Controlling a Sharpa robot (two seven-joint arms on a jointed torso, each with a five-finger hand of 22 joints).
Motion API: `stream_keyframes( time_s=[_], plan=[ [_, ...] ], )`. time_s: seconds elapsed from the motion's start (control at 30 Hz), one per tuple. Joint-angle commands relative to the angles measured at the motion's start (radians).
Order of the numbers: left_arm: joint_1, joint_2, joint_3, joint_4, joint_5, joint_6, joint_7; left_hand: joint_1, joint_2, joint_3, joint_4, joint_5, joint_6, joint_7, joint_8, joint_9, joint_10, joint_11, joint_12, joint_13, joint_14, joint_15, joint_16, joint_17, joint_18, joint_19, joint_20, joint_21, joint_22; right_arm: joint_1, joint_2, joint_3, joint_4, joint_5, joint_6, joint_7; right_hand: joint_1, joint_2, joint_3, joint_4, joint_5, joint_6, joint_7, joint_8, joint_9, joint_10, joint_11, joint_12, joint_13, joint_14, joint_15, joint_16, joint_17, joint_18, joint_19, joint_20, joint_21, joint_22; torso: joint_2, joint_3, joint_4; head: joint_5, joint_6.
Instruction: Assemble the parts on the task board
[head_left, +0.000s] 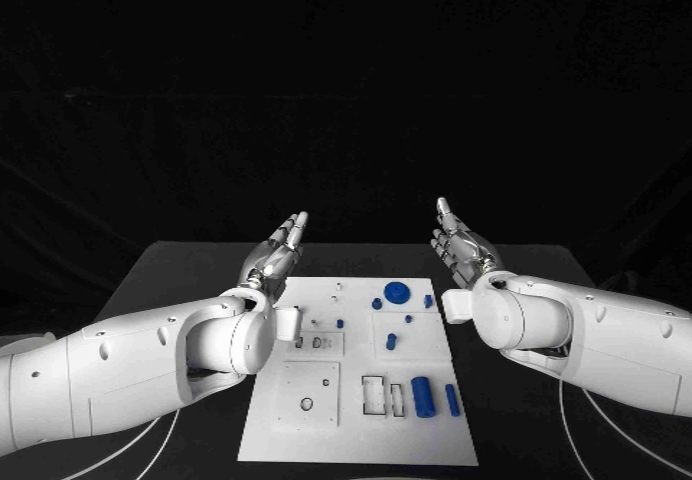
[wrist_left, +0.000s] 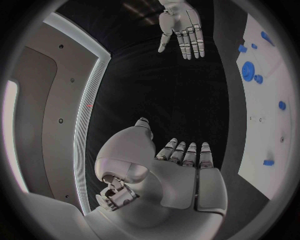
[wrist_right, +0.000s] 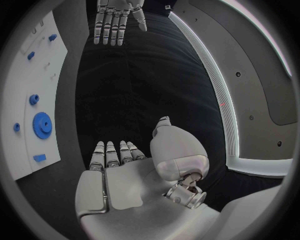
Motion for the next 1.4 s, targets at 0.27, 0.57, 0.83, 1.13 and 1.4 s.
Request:
stream_keyframes(
  time_s=[0.27,0.57,0.83,1.13,1.4],
  plan=[
    [0.005,0.0,-0.018,-0.028,0.03,0.249,0.122,0.038,-0.009,-0.02,0.004,-0.018,0.022,-0.023,0.007,0.003,-0.001,-0.026,-0.004,-0.001,0.0,0.014,-0.004,-0.001,0.029,0.0,0.038,-0.004,-0.001,0.011,-0.017,-0.021,-0.048,-0.022,0.272,-0.068,0.06,-0.011,-0.005,0.005,0.006,0.021,0.047,0.008,0.004,0.0,0.05,-0.004,-0.001,0.0,-0.04,-0.005,-0.002,0.003,0.0,0.049,-0.006,-0.001,-0.001,-0.0015,0.0004,-0.03,-0.108],
    [0.003,-0.005,-0.02,-0.038,-0.061,0.246,0.176,0.083,-0.024,-0.022,0.003,-0.015,0.046,-0.056,0.01,0.006,-0.001,-0.058,-0.004,-0.001,0.0,-0.003,-0.004,-0.001,0.04,0.0,0.039,-0.004,-0.001,0.011,-0.029,-0.021,-0.071,-0.232,0.291,-0.031,0.148,-0.041,0.03,0.006,0.045,0.077,0.101,0.021,0.014,0.001,0.126,-0.003,-0.001,0.0,0.131,-0.005,-0.002,-0.013,0.0,0.203,-0.006,-0.001,0.002,-0.001,0.0037,-0.048,-0.142],
    [0.002,-0.009,-0.022,-0.058,-0.11,0.249,0.189,0.11,-0.019,-0.017,0.004,0.014,0.066,-0.051,0.012,0.008,-0.001,-0.054,-0.004,-0.001,0.0,-0.003,-0.004,-0.001,0.043,0.0,0.045,-0.004,-0.001,0.029,-0.024,-0.021,-0.127,-0.692,0.28,-0.083,0.362,-0.082,0.084,-0.056,0.22,0.209,0.125,0.041,0.028,0.048,0.241,0.025,0.013,0.071,0.253,0.022,0.017,-0.007,0.071,0.324,0.037,0.025,0.011,-0.0019,0.0032,-0.038,-0.142],
    [0.004,-0.049,-0.019,-0.018,-0.196,0.216,0.21,0.157,-0.028,-0.014,0.004,0.047,0.093,-0.045,0.014,0.01,0.004,-0.049,-0.002,0.0,0.0,0.003,-0.004,-0.001,0.045,0.0,0.06,-0.004,-0.001,0.137,-0.05,-0.02,-0.102,-1.307,0.222,-0.268,0.577,-0.107,0.199,-0.176,0.192,0.478,0.188,0.093,0.06,0.267,0.267,0.078,0.041,0.923,0.182,0.29,0.147,0.023,0.858,0.287,0.342,0.148,0.072,-0.0072,0.0251,-0.068,-0.142],
    [0.016,-0.129,-0.008,0.082,-0.321,0.179,0.201,0.202,-0.036,-0.011,0.004,0.091,0.112,-0.038,0.015,0.011,0.009,-0.041,-0.001,0.002,0.0,0.02,-0.004,-0.001,0.046,0.0,0.077,-0.004,-0.001,0.238,-0.09,-0.02,0.004,-1.831,0.301,-0.476,0.637,-0.161,0.289,-0.225,0.107,0.82,0.135,0.175,0.122,0.789,0.202,0.201,0.099,1.359,0.017,0.452,0.25,0.027,1.241,0.125,0.494,0.21,0.138,-0.0161,0.0563,-0.095,-0.142]
  ],
)
